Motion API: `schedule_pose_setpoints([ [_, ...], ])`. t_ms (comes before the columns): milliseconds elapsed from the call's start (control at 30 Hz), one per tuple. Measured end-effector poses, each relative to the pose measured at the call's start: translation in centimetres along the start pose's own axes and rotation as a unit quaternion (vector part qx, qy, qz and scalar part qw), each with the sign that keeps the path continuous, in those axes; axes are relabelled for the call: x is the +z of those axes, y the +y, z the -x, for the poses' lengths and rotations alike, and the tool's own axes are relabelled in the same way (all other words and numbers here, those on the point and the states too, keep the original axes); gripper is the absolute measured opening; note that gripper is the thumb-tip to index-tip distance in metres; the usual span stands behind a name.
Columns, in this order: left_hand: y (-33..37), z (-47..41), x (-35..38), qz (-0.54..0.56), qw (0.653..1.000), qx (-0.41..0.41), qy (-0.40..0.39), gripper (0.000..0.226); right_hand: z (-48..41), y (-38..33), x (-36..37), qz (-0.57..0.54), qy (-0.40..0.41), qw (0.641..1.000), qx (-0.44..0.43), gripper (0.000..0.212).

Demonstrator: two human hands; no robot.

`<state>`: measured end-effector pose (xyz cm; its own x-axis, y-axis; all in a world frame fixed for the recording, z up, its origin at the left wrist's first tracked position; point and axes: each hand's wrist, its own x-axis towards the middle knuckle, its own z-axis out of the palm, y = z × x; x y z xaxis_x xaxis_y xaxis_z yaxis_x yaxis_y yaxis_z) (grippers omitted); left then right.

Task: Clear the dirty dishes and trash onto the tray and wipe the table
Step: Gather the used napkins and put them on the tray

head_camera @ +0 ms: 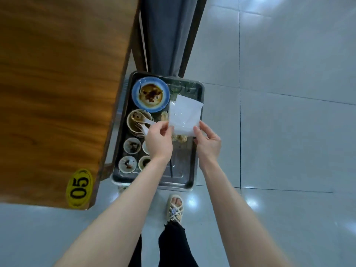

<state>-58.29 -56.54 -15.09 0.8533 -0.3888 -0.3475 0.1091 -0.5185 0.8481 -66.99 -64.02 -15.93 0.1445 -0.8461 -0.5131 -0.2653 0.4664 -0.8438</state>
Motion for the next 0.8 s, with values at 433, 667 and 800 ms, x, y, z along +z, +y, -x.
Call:
schedule_pose_setpoints([
  [433, -12.1, 3.7, 4.0, -0.069, 0.989, -0.134, -0.006, 0.019, -1.9, 12.6, -3.7, 0.098, -0.049, 0.990, 0.094, 0.027],
  [667, -14.5, 3.0, 5.2, -0.103, 0.987, -0.121, -0.010, 0.026, -3.1, 16.1, -3.4, 0.133, -0.030, 0.985, 0.106, 0.023],
  [800, -15.1, 2.4, 5.3, -0.107, 0.983, -0.152, -0.012, 0.030, -3.4, 16.3, -2.7, 0.159, -0.031, 0.982, 0.098, 0.023],
])
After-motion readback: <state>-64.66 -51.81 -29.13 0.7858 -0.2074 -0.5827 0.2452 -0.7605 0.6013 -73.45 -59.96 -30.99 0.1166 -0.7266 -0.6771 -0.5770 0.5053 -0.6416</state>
